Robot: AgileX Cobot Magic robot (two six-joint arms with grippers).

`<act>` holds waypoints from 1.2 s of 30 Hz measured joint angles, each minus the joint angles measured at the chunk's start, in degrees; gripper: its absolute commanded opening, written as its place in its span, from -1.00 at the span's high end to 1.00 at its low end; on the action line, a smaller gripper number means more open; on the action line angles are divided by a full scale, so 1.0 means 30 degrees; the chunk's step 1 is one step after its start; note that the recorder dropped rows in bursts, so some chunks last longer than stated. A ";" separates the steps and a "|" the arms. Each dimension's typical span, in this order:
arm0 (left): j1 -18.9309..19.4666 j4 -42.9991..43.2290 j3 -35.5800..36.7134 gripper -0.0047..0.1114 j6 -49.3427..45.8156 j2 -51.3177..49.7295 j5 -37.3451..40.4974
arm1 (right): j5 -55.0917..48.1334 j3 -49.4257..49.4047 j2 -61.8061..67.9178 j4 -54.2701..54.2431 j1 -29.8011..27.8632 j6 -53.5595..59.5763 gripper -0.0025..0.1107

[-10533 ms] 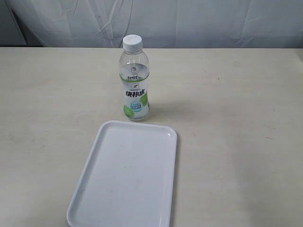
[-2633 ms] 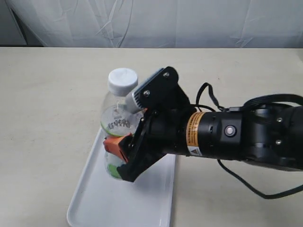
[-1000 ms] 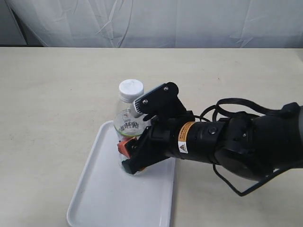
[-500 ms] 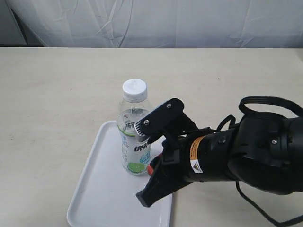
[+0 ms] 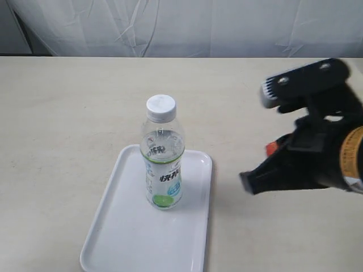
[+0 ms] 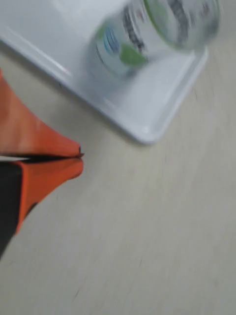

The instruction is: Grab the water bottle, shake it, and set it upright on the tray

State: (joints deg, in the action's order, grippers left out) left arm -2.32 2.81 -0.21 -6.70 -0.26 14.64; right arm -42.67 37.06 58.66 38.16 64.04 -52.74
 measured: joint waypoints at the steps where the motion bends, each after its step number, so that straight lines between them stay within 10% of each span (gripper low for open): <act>1: 0.0000 0.0000 0.0000 0.91 0.0000 0.0000 0.0000 | -0.1155 0.0000 -0.0489 0.0551 0.0000 -0.0992 0.97; 18: 0.0000 0.0000 0.0000 0.91 0.0000 0.0000 0.0000 | -0.2007 -0.0617 -0.4214 0.0010 -0.0791 -0.3235 0.97; 26: 0.0000 0.0000 0.0000 0.91 0.0000 0.0000 0.0000 | 1.3039 -0.7212 -0.9333 -0.0040 -0.9100 -0.3402 0.97; 36: 0.0000 0.0000 0.0000 0.91 0.0000 0.0000 0.0000 | 1.4223 -1.2210 -1.7247 -0.5762 -1.6269 -0.3463 0.97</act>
State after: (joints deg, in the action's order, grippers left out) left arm -2.32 2.81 -0.21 -6.70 -0.26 14.64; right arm 0.00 0.43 6.92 20.88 15.23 -63.13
